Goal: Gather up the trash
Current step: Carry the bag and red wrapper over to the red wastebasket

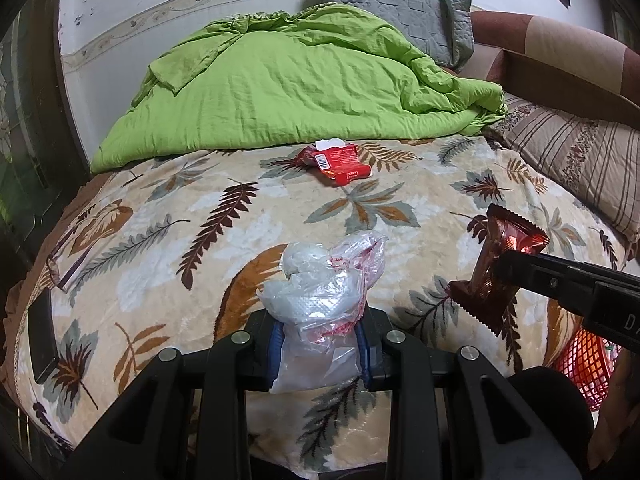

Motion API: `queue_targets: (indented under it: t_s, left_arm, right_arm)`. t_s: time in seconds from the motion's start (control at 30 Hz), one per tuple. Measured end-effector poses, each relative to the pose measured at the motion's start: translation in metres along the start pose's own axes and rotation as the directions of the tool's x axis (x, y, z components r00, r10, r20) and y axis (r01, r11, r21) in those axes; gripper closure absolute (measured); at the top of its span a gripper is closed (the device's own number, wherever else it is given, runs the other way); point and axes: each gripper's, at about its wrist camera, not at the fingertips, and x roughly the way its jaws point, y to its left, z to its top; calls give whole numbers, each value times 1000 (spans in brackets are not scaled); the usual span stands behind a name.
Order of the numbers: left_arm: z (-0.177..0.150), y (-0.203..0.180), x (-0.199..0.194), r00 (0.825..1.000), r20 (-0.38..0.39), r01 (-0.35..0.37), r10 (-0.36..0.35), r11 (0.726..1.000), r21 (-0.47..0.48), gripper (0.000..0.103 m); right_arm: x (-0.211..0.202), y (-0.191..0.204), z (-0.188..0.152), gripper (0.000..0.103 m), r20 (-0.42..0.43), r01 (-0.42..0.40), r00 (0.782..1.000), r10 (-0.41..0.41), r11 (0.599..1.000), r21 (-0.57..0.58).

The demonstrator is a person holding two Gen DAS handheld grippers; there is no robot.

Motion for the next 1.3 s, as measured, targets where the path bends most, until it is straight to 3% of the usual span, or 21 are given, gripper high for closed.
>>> queue_targets:
  t_s: [0.6, 0.8, 1.03, 1.3]
  left_arm:
    - [-4, -19, -6, 1000, -7, 26, -26, 999, 24, 75]
    - [5, -33, -6, 996, -1, 94, -94, 993, 65, 75]
    - [17, -75, -16, 968, -10, 250, -251, 959, 137, 75]
    - [22, -132, -19, 911, -86, 413, -404, 892, 185, 75]
  right_arm:
    - [-14, -5, 4, 73, 31, 1, 1000, -1, 1000, 30]
    - [-37, -20, 5, 73, 57, 18, 998, -22, 998, 62]
    - [-94, -64, -7, 73, 99, 96, 989, -113, 982, 166]
    - [-162, -117, -33, 73, 115, 212, 960, -256, 930, 300]
